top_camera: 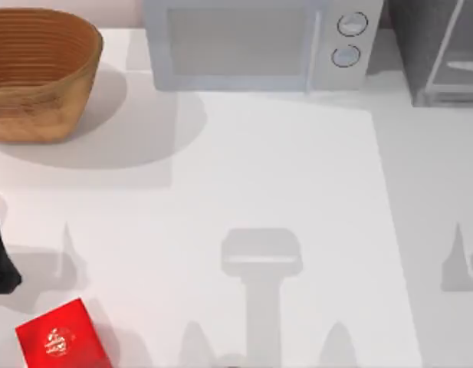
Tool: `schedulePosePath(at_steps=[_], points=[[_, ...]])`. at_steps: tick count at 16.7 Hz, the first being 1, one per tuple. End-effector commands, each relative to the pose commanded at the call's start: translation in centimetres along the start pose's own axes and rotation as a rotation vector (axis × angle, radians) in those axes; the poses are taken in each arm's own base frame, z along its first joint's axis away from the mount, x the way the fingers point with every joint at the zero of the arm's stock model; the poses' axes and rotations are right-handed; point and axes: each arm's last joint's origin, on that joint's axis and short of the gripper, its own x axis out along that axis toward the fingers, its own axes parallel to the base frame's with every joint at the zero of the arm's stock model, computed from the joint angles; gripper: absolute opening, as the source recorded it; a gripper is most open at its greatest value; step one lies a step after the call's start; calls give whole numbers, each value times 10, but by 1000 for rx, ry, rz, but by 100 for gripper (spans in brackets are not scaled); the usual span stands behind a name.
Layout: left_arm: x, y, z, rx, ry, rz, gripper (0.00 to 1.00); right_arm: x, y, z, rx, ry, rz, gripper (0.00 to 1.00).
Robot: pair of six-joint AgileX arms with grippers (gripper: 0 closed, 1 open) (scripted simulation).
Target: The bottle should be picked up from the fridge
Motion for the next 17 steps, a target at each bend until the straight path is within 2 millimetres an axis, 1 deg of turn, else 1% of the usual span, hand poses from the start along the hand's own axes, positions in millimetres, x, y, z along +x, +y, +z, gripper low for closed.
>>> schedulePosePath(at_steps=[4, 8, 10, 12, 14, 17], points=[[0, 0, 0, 0, 0, 0, 100, 2, -1, 2, -1, -5, 2, 100], [0, 0, 0, 0, 0, 0, 100, 13, -6, 14, -6, -33, 4, 100], [0, 0, 0, 0, 0, 0, 100, 24, -12, 19, -11, -42, 3, 100], [0, 0, 0, 0, 0, 0, 100, 37, -19, 20, -12, -36, 2, 100], [0, 0, 0, 0, 0, 0, 100, 53, -29, 16, -10, -18, 1, 100], [0, 0, 0, 0, 0, 0, 100, 73, -47, 3, 0, 13, 0, 100]])
